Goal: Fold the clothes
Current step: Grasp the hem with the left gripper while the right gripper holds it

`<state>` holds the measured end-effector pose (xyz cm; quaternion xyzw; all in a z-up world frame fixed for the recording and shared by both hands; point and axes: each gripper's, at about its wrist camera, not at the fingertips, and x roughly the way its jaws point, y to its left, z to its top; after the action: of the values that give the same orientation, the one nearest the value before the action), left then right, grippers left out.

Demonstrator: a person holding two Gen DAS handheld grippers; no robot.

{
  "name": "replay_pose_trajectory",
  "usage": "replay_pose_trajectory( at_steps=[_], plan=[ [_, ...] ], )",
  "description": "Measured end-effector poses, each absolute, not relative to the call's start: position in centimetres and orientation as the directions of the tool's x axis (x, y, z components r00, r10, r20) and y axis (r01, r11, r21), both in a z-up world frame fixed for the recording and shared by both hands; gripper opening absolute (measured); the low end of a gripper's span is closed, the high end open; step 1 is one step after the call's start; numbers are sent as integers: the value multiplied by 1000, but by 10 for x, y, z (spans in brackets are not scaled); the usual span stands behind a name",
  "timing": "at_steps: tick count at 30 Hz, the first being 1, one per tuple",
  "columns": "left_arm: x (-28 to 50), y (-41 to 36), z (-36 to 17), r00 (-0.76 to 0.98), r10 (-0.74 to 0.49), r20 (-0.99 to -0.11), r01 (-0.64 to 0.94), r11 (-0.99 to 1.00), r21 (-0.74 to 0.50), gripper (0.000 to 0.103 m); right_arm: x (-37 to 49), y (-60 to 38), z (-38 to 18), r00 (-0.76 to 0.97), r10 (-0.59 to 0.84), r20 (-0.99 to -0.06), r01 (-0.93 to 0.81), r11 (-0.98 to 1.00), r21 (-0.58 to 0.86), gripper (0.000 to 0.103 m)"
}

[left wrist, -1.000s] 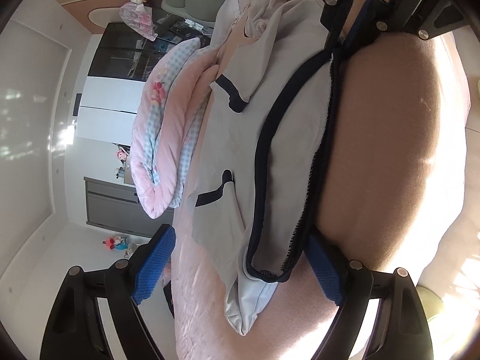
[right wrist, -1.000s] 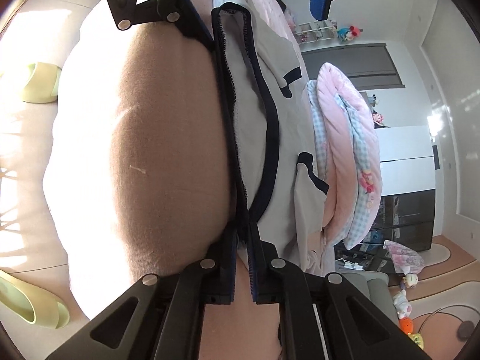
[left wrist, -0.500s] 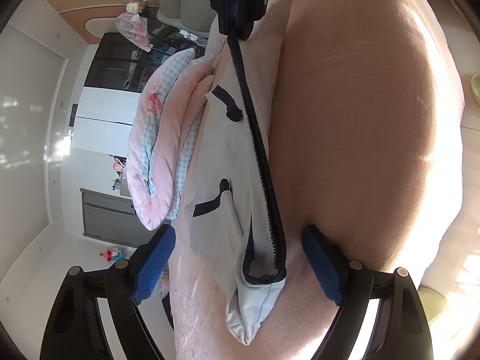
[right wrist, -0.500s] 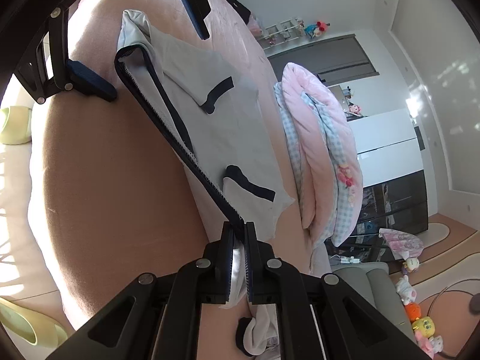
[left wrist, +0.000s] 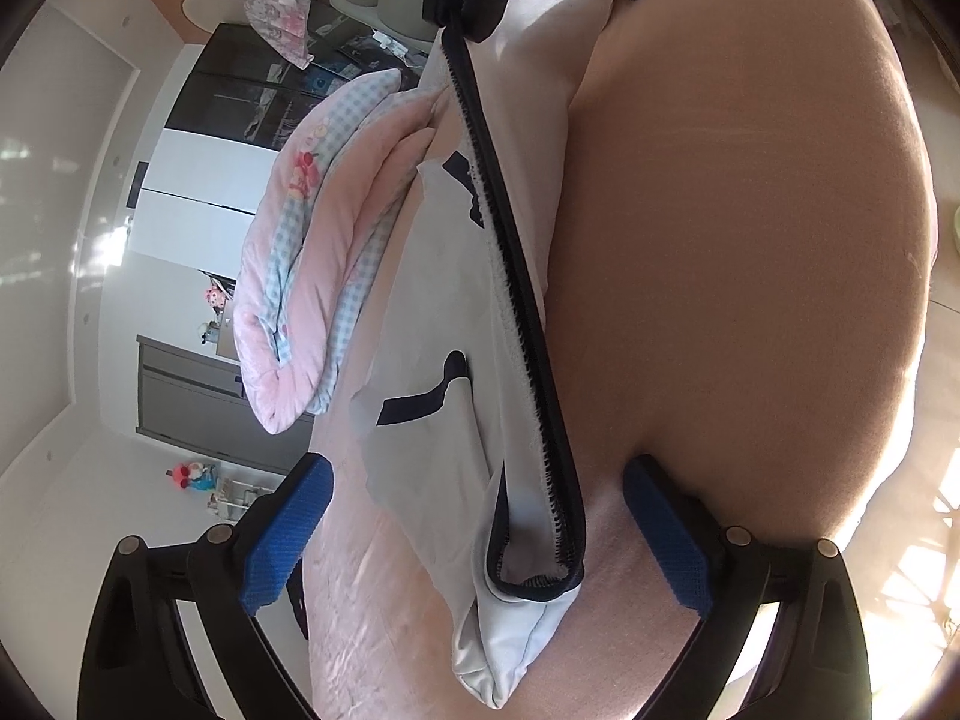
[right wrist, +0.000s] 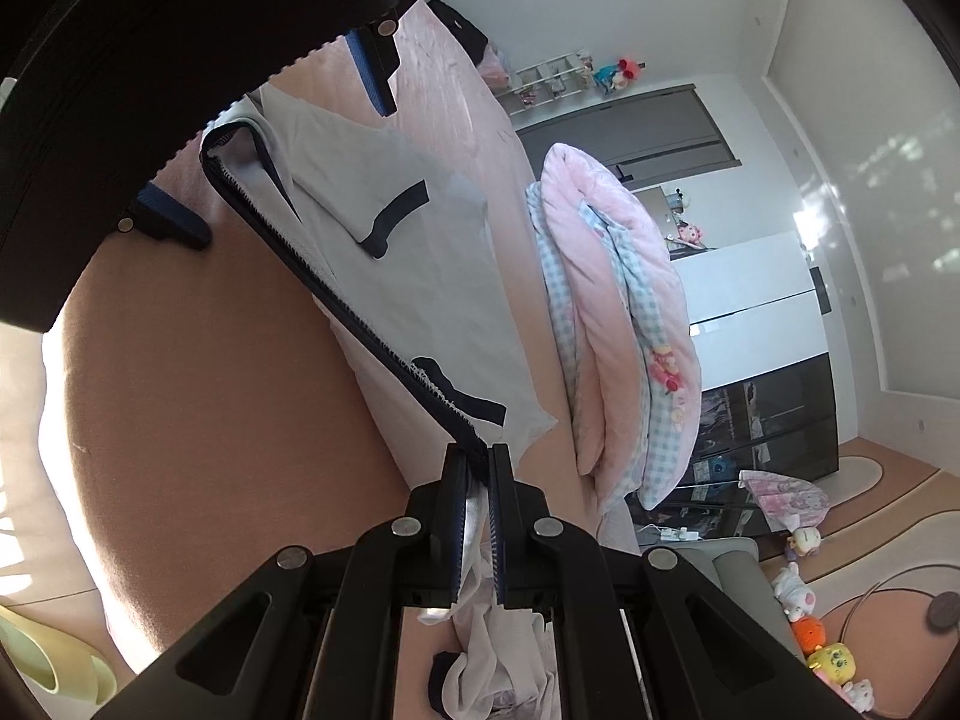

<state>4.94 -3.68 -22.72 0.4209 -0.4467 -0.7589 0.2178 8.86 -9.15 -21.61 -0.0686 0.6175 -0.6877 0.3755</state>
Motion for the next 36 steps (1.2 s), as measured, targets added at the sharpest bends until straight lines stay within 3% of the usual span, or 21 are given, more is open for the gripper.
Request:
replay_pose_trajectory(
  at_steps=[12, 18, 22, 30, 36],
  plan=[
    [24, -42, -234, -522, -796, -306, -23, -346, 938, 99, 89, -93, -209, -718, -600, -352, 429, 17, -903, 5],
    [29, -59, -227, -472, -806, -358, -11, -401, 916, 99, 87, -93, -208, -723, -595, -351, 422, 22, -906, 5],
    [38, -72, -230, -445, -832, -332, -34, -354, 934, 99, 87, -90, -208, -719, -593, -362, 430, 30, -902, 5],
    [26, -101, -231, -300, -818, -491, -9, -512, 859, 101, 90, -85, -217, -720, -581, -379, 431, 54, -901, 5],
    [33, -105, -229, -334, -818, -468, 61, -515, 855, 103, 92, -82, -221, -717, -573, -397, 448, 57, -892, 5]
  ],
)
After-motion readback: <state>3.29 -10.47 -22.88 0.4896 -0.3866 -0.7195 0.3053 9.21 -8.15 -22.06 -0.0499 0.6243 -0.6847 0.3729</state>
